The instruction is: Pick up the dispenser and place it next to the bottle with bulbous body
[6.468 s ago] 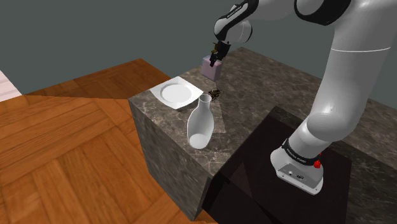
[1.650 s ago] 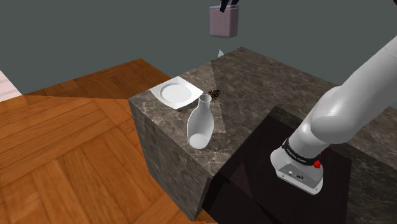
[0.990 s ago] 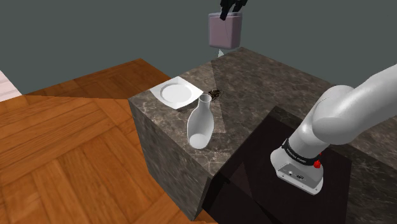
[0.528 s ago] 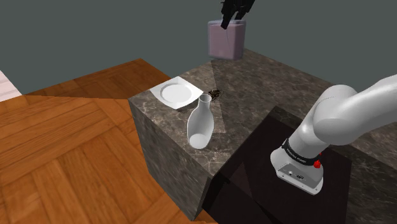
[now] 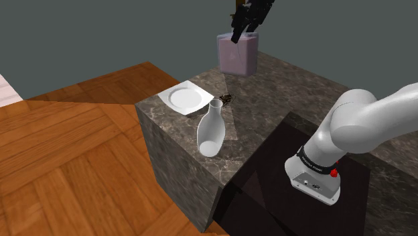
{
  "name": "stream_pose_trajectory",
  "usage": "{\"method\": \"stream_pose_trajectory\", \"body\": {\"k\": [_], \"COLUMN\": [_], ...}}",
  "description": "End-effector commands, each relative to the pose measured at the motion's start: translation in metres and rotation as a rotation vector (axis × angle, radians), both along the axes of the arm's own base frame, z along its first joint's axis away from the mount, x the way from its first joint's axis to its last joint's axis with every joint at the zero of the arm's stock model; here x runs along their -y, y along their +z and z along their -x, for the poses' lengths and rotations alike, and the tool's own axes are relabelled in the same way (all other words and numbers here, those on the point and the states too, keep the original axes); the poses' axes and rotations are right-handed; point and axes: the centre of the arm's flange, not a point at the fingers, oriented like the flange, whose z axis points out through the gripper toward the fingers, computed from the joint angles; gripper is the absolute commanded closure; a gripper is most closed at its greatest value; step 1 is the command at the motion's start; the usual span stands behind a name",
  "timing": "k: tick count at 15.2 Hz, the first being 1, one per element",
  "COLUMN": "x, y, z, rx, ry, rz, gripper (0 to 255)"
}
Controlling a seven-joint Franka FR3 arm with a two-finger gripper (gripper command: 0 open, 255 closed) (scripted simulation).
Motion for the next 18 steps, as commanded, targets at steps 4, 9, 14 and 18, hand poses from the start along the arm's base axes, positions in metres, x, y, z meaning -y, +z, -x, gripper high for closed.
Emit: {"method": "stream_pose_trajectory", "body": {"k": [4,9,14,18], "x": [-0.001,-0.001,-0.001,-0.001], "y": [-0.026,-0.053,-0.079,-0.1], "z": [0.0,0.0,0.0,0.0], "rx": [0.001,0.001,0.001,0.001], "ry": [0.0,0.0,0.0,0.0], "rz": [0.0,0.0,0.0,0.0], "gripper": [255,255,255,255]}}
